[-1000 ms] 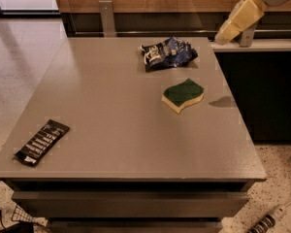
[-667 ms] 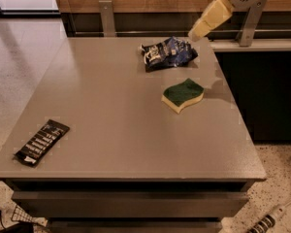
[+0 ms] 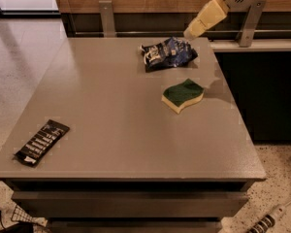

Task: Move blue chip bag near rxbar chocolate

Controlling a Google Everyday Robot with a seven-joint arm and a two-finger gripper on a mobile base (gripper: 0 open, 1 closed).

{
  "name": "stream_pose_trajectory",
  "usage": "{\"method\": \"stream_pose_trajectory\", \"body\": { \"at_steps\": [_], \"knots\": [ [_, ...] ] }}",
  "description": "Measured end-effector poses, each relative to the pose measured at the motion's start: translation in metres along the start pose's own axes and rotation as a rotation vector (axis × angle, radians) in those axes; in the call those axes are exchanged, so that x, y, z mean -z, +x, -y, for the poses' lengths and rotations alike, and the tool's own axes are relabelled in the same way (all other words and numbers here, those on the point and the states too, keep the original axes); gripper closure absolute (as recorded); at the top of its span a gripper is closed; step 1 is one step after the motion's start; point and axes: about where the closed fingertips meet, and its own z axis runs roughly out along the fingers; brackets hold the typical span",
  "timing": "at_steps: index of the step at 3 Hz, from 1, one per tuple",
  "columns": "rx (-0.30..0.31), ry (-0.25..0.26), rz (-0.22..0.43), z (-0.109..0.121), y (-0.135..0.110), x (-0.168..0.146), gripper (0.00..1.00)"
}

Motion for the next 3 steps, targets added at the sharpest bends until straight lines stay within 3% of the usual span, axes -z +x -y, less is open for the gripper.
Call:
{"method": "stream_pose_trajectory", "body": {
  "at_steps": [1, 3],
  "knots": [
    [0.004, -0.027, -0.017, 0.009, -0.001, -0.031, 0.0],
    [-0.04, -0.165, -0.038, 0.011, 0.004, -0.154, 0.0]
  ]
}}
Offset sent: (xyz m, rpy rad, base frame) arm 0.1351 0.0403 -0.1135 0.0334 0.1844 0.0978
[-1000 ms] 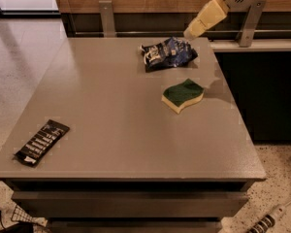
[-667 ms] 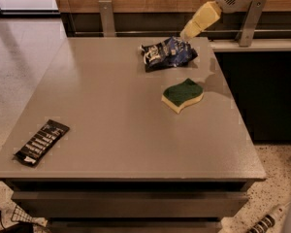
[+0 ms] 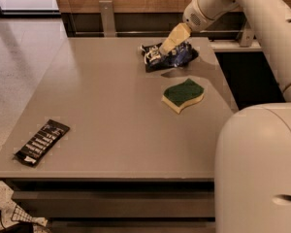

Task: Move blue chip bag near rxbar chocolate

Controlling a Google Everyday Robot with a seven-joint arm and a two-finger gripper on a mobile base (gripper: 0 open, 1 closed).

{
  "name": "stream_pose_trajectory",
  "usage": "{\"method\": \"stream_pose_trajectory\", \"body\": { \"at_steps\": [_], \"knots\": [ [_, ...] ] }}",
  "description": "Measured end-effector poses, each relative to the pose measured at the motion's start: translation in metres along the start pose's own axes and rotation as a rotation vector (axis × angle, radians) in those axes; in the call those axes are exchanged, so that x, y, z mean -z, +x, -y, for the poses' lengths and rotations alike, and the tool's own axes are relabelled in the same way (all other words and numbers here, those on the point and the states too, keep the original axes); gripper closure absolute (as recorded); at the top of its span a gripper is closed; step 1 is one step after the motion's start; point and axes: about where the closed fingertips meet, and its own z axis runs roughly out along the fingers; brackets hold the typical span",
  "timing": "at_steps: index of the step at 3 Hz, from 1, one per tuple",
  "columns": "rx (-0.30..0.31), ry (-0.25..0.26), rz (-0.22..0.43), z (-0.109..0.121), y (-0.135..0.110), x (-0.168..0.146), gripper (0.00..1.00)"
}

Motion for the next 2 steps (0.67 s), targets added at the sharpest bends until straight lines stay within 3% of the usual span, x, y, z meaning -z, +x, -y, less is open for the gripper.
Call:
{"method": "stream_pose_trajectory", "body": {
  "at_steps": [2],
  "knots": [
    [-0.083, -0.064, 0.0, -0.006, 0.017, -0.054, 0.0]
  ]
}}
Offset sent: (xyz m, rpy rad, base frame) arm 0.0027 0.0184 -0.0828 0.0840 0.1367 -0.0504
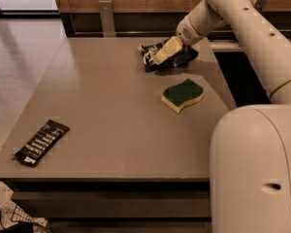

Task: Move blue chip bag near rxbar chocolate

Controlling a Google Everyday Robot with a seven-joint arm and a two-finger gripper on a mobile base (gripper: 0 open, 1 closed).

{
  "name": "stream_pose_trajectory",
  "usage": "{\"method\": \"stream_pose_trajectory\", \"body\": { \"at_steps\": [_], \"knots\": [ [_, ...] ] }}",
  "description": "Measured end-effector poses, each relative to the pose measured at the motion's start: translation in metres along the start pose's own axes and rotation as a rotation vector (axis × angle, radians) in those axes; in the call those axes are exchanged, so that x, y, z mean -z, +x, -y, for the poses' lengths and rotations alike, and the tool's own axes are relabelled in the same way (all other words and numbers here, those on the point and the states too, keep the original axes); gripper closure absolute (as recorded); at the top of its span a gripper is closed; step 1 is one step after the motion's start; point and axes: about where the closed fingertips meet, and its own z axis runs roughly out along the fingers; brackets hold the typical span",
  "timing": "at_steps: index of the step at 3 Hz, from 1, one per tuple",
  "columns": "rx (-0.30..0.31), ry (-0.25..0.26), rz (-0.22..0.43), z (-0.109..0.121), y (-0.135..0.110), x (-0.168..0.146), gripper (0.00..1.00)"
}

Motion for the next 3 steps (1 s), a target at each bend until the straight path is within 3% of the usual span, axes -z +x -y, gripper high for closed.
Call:
{"method": "stream_pose_trajectory", "body": {
  "at_steps": [1, 3],
  "knots": [
    [-0.006, -0.009, -0.007, -0.0024, 0.0034, -0.0069, 0.13],
    [-0.006, -0.02, -0.013, -0.0049, 0.0047, -0.015, 0.59]
  ]
}}
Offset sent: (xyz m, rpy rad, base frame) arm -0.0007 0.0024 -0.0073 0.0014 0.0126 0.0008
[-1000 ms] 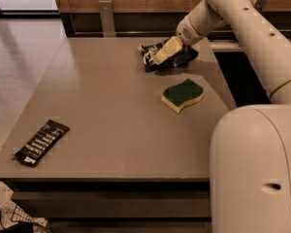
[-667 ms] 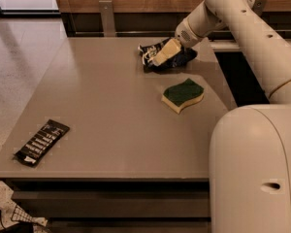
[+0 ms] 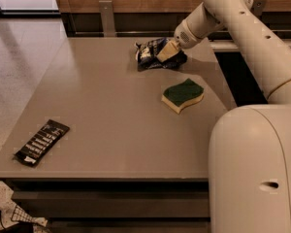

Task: Move blue chip bag near rxbar chocolate

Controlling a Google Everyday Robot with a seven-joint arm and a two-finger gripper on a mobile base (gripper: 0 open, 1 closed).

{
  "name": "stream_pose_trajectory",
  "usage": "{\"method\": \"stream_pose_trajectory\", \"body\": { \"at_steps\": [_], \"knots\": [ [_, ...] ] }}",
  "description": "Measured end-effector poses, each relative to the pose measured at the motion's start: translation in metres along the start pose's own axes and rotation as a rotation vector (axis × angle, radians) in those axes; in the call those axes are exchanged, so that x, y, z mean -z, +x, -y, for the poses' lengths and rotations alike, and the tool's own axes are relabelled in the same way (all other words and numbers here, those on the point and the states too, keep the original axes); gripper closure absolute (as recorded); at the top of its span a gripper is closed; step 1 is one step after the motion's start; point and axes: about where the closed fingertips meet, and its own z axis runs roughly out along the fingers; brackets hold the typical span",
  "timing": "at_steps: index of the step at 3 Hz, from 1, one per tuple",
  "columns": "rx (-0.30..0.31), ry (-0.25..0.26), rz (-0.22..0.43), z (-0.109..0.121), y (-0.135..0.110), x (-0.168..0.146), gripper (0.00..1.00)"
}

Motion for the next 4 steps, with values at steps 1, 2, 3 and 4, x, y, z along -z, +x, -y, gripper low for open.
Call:
{"method": "stream_pose_trajectory", "body": {
  "at_steps": [1, 2, 3, 4],
  "knots": [
    [0.0, -0.005, -0.003, -0.0013, 0.0004, -0.0042, 0.82],
    [0.0, -0.006, -0.003, -0.0014, -0.0017, -0.0021, 1.0],
    [0.0, -0.006, -0.003, -0.0015, -0.0022, -0.0016, 1.0],
    [0.0, -0.006, -0.003, -0.0015, -0.0022, -0.0015, 1.0]
  ]
}}
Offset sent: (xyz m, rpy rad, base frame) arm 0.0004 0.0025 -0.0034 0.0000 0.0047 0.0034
